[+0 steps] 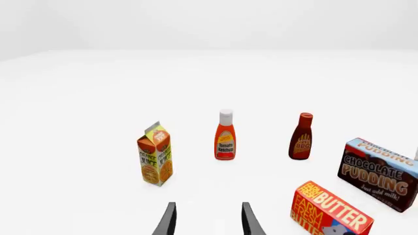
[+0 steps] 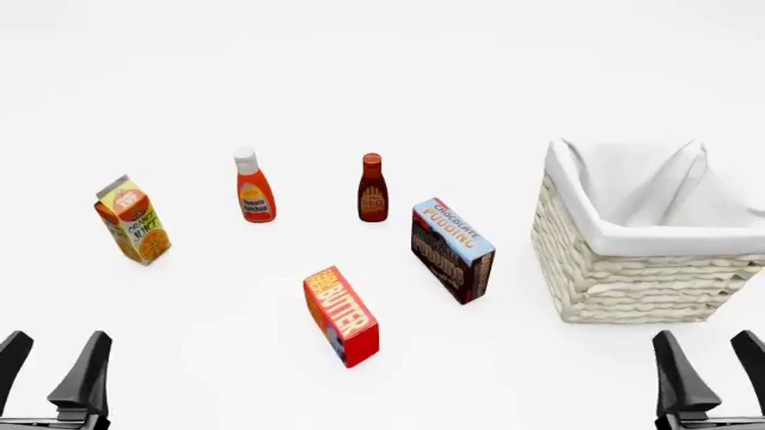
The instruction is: Pick the butter and place it in the basket.
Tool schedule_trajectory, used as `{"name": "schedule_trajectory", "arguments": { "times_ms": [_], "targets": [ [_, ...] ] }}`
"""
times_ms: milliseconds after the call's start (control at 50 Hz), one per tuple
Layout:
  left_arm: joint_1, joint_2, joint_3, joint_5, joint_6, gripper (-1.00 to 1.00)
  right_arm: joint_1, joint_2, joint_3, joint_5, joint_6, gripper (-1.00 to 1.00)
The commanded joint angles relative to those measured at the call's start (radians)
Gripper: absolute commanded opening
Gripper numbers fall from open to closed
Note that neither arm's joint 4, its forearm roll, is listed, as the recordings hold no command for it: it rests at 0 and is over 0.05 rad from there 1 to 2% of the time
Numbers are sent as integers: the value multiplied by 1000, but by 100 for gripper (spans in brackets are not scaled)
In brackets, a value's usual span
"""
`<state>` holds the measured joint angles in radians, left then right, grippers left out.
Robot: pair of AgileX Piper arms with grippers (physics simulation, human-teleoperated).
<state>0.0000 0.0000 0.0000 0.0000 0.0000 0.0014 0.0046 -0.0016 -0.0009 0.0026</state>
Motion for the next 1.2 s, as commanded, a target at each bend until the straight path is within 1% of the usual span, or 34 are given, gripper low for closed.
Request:
{"name": "schedule_trajectory", "arguments": {
  "times_ms": [20,120,140,160,180,200,240,280,340,380,440,480,520,600,660,780,920,960,1080,1100,1200],
  "targets": [
    [0,0,0,0,0,100,8,14,-2,-4,7,100],
    [0,0,0,0,0,100,9,30,-2,-12,7,100],
    [0,0,0,0,0,100,41,-5,-313,350,-60,100],
    [0,0,0,0,0,100,-52,-5,-555,592,11,100],
    [0,0,0,0,0,100,-25,-5,-697,738,-10,100],
    [0,0,0,0,0,100,12,-5,-733,784,0,100],
    [0,0,0,0,0,100,11,-5,-730,783,-7,100],
    [0,0,0,0,0,100,10,-5,-699,763,-24,100],
    [0,0,0,0,0,100,10,-5,-688,756,-21,100],
    [0,0,0,0,0,100,14,-5,-711,777,-15,100],
    [0,0,0,0,0,100,17,-5,-744,806,9,100],
    [0,0,0,0,0,100,18,-5,-756,814,11,100],
    [0,0,0,0,0,100,25,-5,-801,842,26,100],
    [0,0,0,0,0,100,31,-5,-851,888,41,100],
    [0,0,0,0,0,100,46,-5,-867,905,32,100],
    [0,0,0,0,0,100,52,-4,-856,909,37,100],
    [0,0,0,0,0,100,70,0,-856,926,30,100],
    [0,0,0,0,0,100,77,29,-861,918,20,100],
    [0,0,0,0,0,100,87,67,-862,909,19,100],
    [0,0,0,0,0,100,101,102,-863,904,11,100],
    [0,0,0,0,0,100,119,162,-877,882,1,100]
  ]
}}
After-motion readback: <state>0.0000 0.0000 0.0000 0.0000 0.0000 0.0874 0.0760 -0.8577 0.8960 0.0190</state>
